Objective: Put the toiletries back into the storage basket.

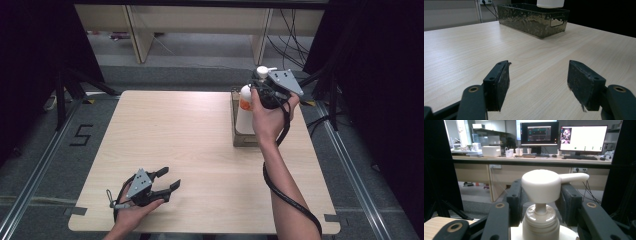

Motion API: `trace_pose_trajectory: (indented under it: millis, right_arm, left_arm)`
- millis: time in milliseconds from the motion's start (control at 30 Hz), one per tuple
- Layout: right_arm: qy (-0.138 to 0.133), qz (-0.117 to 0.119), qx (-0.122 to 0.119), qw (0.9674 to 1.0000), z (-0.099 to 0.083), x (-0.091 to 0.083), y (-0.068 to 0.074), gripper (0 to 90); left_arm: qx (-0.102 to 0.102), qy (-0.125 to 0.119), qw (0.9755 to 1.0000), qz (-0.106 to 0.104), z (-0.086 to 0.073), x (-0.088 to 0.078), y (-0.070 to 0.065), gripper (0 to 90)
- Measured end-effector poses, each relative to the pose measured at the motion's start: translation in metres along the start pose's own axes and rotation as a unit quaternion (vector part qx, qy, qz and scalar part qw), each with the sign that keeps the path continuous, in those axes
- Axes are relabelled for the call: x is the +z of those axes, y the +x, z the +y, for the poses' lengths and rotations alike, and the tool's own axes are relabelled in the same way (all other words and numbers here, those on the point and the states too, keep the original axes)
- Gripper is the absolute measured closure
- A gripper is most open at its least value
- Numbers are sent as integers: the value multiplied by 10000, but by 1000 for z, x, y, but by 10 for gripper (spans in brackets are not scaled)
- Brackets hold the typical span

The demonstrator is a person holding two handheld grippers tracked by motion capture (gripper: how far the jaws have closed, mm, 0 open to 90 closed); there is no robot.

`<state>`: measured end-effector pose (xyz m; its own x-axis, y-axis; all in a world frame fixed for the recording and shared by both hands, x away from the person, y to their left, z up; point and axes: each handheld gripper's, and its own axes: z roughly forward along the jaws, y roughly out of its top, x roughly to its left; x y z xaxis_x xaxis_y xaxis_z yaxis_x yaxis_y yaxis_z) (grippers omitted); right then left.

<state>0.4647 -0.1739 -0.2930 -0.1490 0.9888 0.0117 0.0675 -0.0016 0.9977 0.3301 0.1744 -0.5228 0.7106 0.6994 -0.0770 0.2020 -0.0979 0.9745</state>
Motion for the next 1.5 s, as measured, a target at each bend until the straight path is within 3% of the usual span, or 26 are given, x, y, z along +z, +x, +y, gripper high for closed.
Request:
trace_pose_trajectory:
  millis: [1500]
  right_arm:
    - [129, -94, -89, 9998, -12, 11, -1, 601]
  left_arm:
    - [9, 57, 10000, 17, 0, -1, 0, 338]
